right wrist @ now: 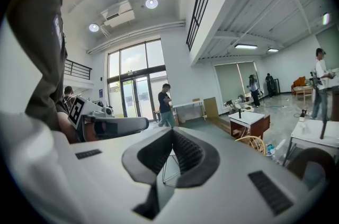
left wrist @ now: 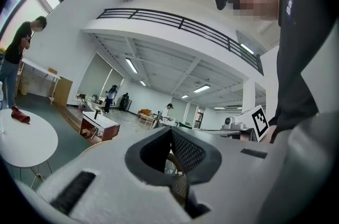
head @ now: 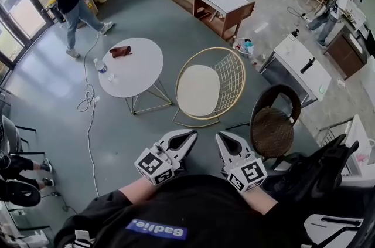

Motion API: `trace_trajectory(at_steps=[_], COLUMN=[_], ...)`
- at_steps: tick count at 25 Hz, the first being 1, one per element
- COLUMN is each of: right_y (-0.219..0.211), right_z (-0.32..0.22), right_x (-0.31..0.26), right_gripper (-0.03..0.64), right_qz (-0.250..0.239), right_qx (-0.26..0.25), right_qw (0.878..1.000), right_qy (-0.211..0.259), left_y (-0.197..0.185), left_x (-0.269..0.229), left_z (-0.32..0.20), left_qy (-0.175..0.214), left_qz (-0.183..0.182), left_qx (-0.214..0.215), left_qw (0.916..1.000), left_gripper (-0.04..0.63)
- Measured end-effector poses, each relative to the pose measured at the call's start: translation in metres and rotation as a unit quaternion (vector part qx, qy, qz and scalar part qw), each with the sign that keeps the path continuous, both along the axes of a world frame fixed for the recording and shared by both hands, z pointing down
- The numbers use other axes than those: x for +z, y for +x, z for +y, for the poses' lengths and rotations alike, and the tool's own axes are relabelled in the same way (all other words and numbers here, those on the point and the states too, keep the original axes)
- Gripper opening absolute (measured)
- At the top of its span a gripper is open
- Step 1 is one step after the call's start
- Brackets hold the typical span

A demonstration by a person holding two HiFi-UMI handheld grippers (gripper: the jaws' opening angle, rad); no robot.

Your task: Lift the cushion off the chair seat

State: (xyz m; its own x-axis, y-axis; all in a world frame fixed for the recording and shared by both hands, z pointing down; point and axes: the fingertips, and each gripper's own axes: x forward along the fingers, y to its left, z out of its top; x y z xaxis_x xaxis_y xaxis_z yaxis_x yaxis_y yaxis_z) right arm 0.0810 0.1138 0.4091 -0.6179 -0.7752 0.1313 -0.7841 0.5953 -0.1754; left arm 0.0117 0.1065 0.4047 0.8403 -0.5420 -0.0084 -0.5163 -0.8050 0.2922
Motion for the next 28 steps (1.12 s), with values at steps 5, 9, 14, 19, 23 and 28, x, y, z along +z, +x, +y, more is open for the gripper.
trace_trajectory(at_steps=[5,9,14,19,23,28], right_y=[-0.012,-0.029,-0.041,-0.042,-0.041,-0.038], right_z=[-0.058,-0.099,-0.139,-0.161,-0.168,-0.166], right_x=[-0.001,-0.007,-0.013,-0.013,-0.005,0.007], right_gripper=[0.026,0.026,0.026,0.026,0.026,0.026], right_qz=[0.007,0.015,0.032,0.03,0.029,0.026], right_qx=[0.024,0.039,0.056,0.07,0.056,0.032], right_qw=[1.0,0.999,0.998,0.997,0.998,0.999], right_qy=[-0.004,-0.011,-0.003,-0.002,-0.013,-0.028], left_y=[-0.015,-0.032,-0.04,-0.041,-0.04,-0.039], left_x=[-0.003,-0.007,-0.005,0.0,0.007,0.029], left_z=[-0.063,-0.108,-0.146,-0.167,-0.174,-0.178], left_qy=[0.004,0.0,0.0,-0.006,-0.012,-0.026], left_qz=[0.005,0.009,0.01,0.014,0.006,-0.007], left_qx=[0.015,0.035,0.065,0.07,0.061,0.027], left_qw=[0.9999,0.9994,0.9978,0.9974,0.9981,0.9993], left_gripper=[0.017,0.017,0.017,0.017,0.017,0.017])
